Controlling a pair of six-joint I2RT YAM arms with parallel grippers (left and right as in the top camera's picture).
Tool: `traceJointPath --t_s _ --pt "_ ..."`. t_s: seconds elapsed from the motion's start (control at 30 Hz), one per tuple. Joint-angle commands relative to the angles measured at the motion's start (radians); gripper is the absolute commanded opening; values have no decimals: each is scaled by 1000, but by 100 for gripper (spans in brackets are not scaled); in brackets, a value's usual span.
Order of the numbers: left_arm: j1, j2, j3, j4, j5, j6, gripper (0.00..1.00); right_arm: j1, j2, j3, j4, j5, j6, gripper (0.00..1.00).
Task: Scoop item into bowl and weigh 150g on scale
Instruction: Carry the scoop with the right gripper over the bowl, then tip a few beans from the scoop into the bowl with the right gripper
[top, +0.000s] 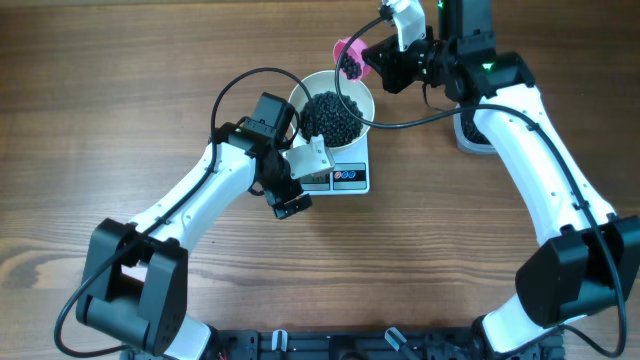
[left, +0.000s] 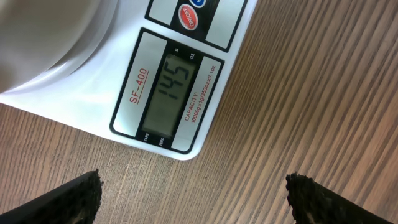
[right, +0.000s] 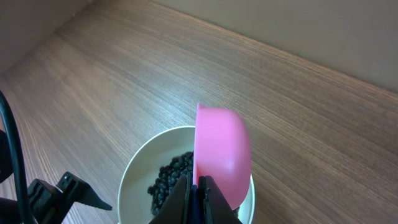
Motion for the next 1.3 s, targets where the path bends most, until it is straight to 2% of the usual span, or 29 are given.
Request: traceJointPath --t_s 0.0,0.17,0.23,0.3,0.37,0.53,1.07,1.17,1.23,1.27 --pt "3 7 -4 0 19 19 100 -1 -21 16 0 -14 -23 4" --pt "3 7 -4 0 19 19 100 0 -21 16 0 -28 -25 4" --pt "3 7 -4 0 19 19 100 0 -21 16 -3 -146 -73 4" --pt "3 7 -4 0 19 19 100 0 -21 16 -5 -45 -67 4" --pt "3 7 -4 0 19 19 100 0 -21 16 -8 -79 -109 4" --pt "2 7 -4 0 19 19 100 0 -21 16 -14 -19 -100 4" --pt "2 7 -4 0 19 19 100 -1 -21 16 -14 5 -100 4" --pt "3 7 -4 0 19 19 100 -1 -21 16 -16 -155 -155 4" --pt "3 7 -4 0 19 19 100 -1 -21 16 -23 -65 -134 4" --pt "2 7 -4 0 19 19 100 -1 -21 16 -32 -87 -152 4"
